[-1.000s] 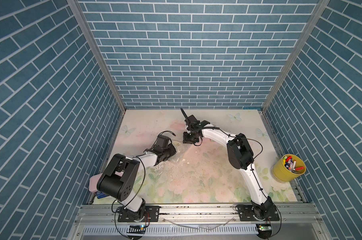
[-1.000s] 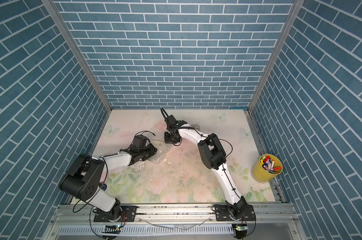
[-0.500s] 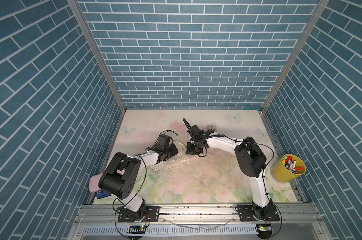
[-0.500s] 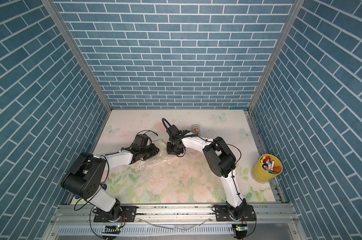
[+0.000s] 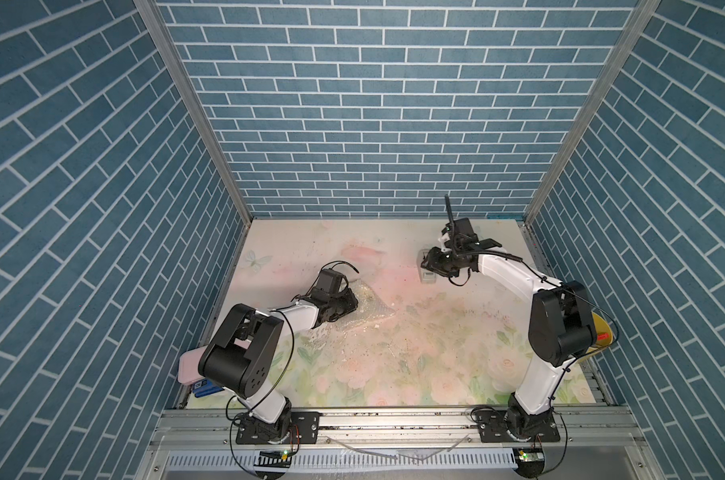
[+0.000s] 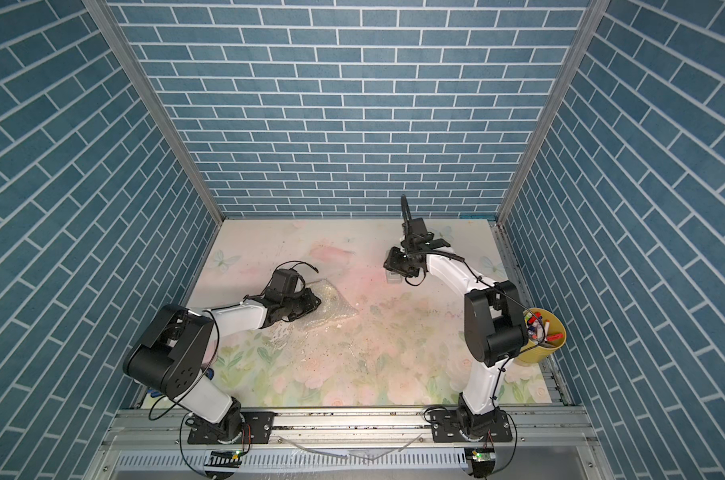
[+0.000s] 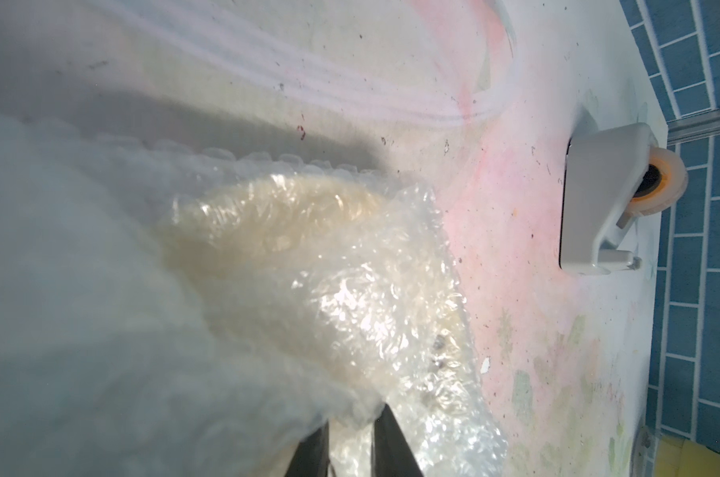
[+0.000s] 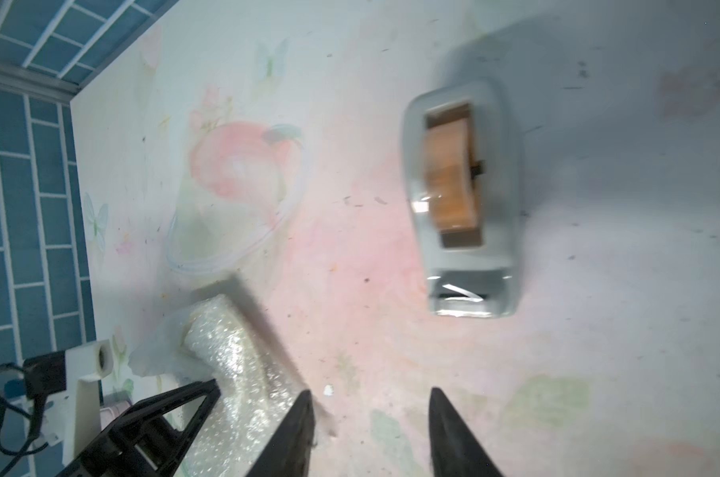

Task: Wrap dinner plates in bubble wrap
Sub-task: Pull the tape from the tape cutter.

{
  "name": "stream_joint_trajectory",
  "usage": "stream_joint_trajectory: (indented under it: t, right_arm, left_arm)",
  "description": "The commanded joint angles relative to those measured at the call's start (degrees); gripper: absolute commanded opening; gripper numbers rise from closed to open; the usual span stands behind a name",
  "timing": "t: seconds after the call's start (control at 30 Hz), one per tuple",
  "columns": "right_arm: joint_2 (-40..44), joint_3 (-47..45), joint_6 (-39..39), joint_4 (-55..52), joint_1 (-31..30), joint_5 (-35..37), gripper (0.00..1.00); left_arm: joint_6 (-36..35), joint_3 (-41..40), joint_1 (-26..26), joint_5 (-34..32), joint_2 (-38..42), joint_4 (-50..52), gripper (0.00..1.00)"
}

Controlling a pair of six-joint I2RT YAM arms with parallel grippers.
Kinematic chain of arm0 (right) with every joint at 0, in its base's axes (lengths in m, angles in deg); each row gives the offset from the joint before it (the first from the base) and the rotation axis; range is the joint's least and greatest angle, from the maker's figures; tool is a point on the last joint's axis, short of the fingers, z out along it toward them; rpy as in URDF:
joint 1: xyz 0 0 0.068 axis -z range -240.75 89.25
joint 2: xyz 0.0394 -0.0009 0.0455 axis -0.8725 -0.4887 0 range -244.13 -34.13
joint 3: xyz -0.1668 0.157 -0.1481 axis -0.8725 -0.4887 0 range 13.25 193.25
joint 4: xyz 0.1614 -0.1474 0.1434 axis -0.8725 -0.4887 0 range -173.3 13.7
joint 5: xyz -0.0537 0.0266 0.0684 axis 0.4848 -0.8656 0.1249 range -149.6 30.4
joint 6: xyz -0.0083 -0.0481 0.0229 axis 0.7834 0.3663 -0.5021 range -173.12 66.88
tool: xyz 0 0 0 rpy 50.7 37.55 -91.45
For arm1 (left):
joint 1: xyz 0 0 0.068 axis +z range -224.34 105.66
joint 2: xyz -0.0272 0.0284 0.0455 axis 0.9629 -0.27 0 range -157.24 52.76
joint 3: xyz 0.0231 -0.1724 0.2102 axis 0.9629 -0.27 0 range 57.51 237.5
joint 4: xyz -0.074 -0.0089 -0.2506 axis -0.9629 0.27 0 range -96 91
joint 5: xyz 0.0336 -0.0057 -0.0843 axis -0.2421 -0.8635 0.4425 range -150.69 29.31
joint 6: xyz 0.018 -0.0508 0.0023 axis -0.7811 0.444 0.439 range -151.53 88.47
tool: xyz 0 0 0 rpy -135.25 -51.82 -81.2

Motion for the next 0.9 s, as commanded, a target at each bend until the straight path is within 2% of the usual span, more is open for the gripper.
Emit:
stream_joint_trajectory:
  t: [0.0,0.23,0.87]
  right_arm:
    - [-1.73,-1.35,4.39,4.67,3.14,-13.32,0.42]
    - [-5.37,-0.92,6.0,6.16,8.51,-17.95,0.4]
    - [-14.36,6.67,9.36,3.06,9.29,-18.57,0.36]
  left_arm:
    - [-0.54,-1.29,-0.57,0.4,-2.16,2.62,0.21]
    - [0.01,-1.24,-0.54,0.14,-3.35,1.6,0.19]
    - [0.13,-1.28,-0.59,0.11,-4.14,0.99,0.18]
